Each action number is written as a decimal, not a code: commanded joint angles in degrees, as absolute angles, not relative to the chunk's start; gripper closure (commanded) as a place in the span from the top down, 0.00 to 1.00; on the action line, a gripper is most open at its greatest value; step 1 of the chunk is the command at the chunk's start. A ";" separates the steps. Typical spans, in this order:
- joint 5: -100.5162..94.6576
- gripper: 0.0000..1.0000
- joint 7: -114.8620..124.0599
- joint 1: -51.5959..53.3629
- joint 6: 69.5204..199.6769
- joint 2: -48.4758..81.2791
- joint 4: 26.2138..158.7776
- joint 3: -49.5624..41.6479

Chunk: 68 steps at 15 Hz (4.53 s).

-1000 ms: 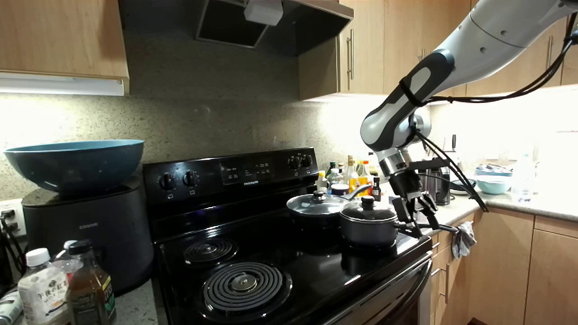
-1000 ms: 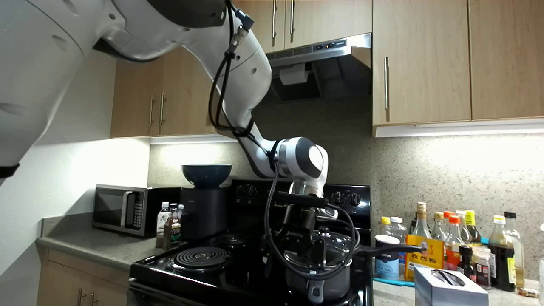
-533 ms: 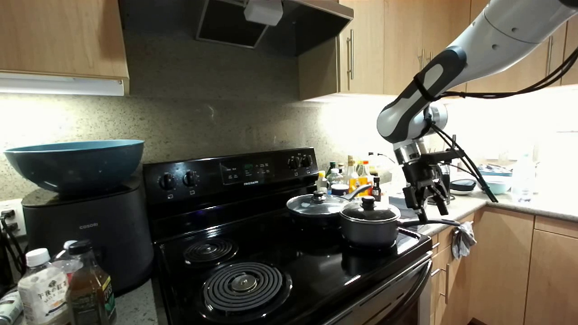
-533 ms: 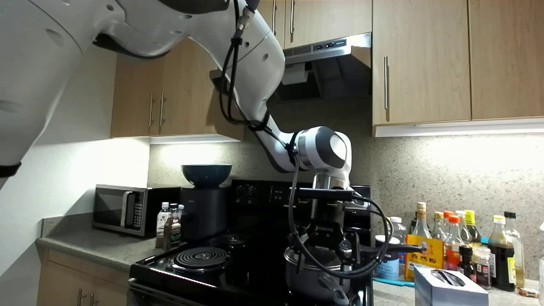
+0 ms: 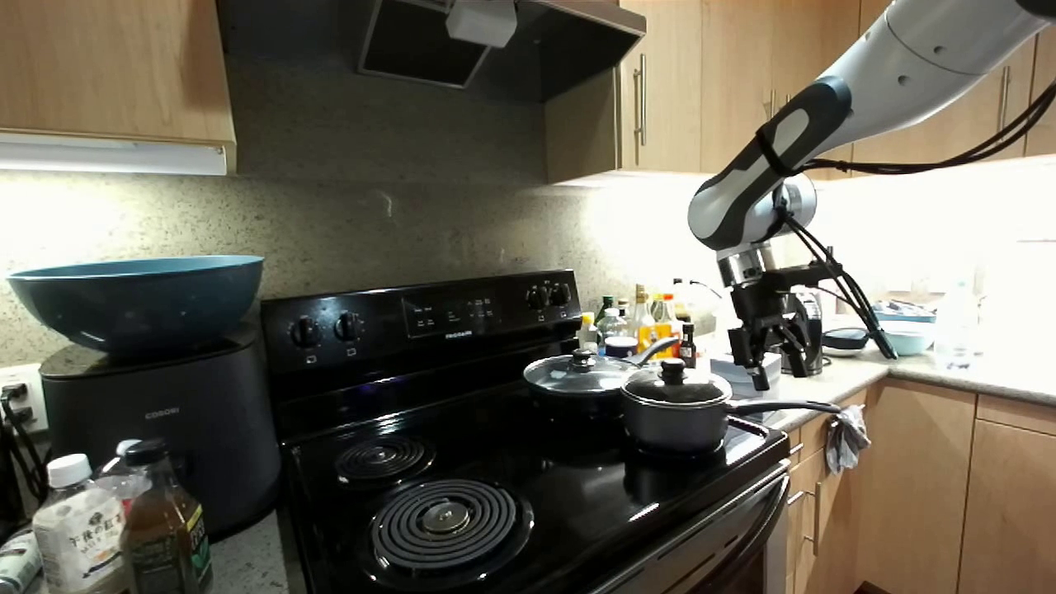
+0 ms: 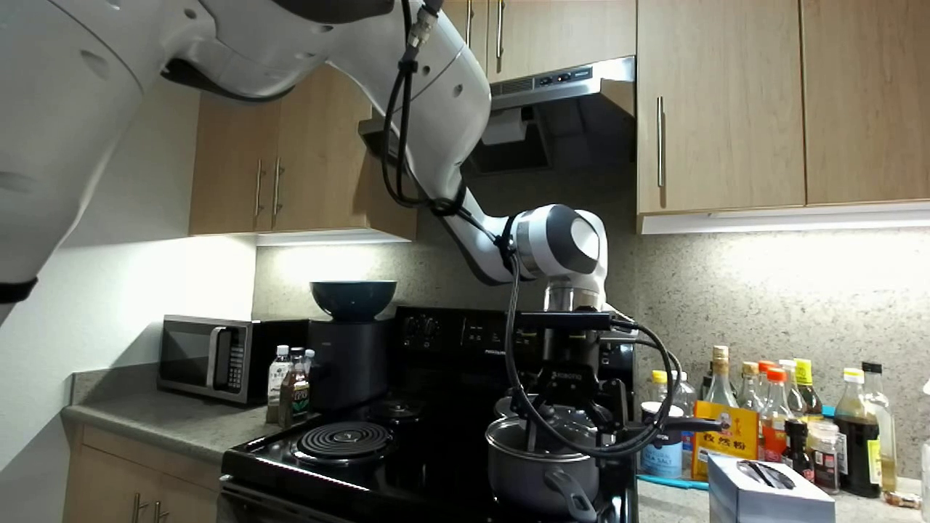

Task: Twist the handle to the right

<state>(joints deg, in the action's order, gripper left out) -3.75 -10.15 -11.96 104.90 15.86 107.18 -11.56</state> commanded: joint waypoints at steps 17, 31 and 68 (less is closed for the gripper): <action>5.22 1.00 -0.65 -9.22 106.28 18.89 109.38 -6.62; 12.81 1.00 18.64 -10.87 115.23 15.04 118.37 -12.36; -3.59 1.00 38.13 -7.75 117.50 4.83 122.45 -13.58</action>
<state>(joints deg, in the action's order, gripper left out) -3.26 37.16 -8.37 119.60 11.64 115.39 -14.04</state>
